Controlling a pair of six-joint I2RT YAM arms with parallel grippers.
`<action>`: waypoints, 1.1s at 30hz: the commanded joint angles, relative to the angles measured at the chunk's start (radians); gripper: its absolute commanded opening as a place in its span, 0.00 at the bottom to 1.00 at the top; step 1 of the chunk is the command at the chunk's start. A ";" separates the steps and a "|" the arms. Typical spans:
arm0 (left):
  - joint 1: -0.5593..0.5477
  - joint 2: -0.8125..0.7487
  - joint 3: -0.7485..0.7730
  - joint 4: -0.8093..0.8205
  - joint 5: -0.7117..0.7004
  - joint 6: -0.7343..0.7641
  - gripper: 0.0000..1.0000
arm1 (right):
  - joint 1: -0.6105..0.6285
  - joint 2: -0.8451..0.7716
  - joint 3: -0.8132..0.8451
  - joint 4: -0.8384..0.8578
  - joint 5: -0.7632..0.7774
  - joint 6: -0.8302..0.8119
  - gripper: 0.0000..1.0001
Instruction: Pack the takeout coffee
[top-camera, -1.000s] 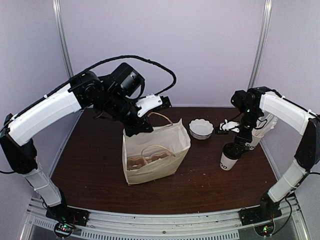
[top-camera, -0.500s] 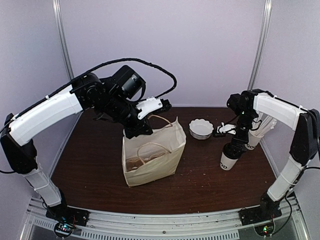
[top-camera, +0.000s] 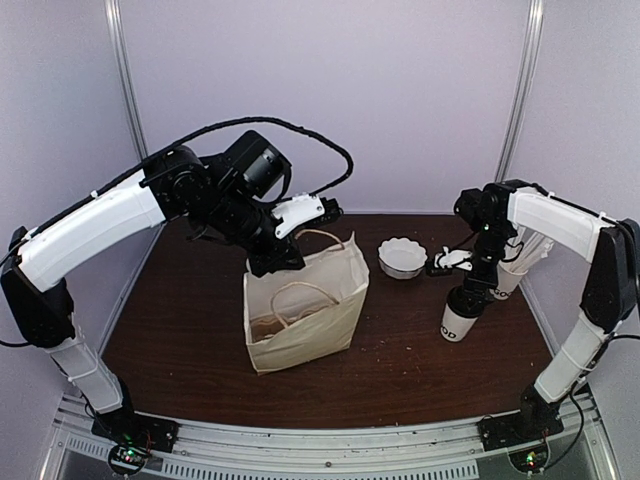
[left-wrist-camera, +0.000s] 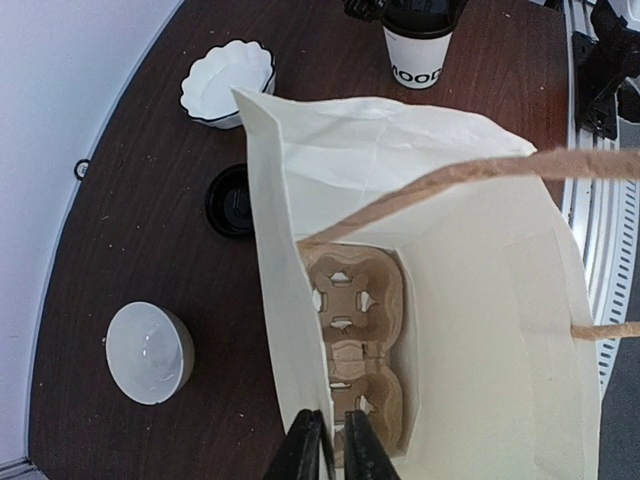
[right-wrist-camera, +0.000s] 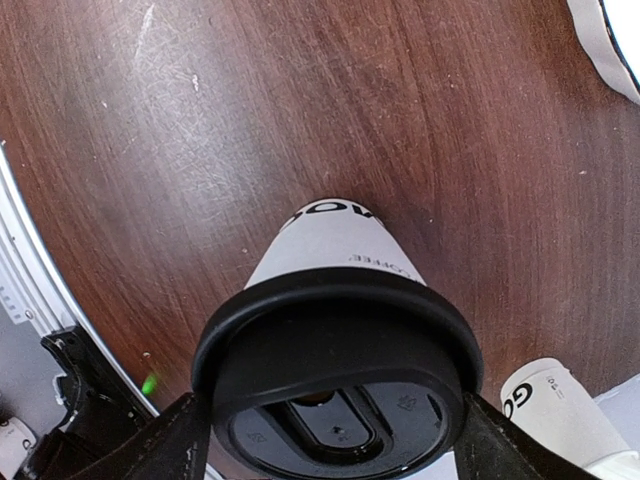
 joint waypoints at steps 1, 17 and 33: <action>-0.001 -0.016 0.005 0.024 -0.013 -0.015 0.14 | 0.005 -0.004 -0.051 -0.008 0.019 -0.006 0.88; 0.001 -0.064 -0.008 0.036 -0.064 -0.035 0.05 | 0.060 -0.143 0.066 -0.090 0.028 0.041 0.74; 0.001 0.023 0.088 0.068 0.057 -0.081 0.00 | 0.132 -0.391 0.591 -0.088 -0.437 0.114 0.71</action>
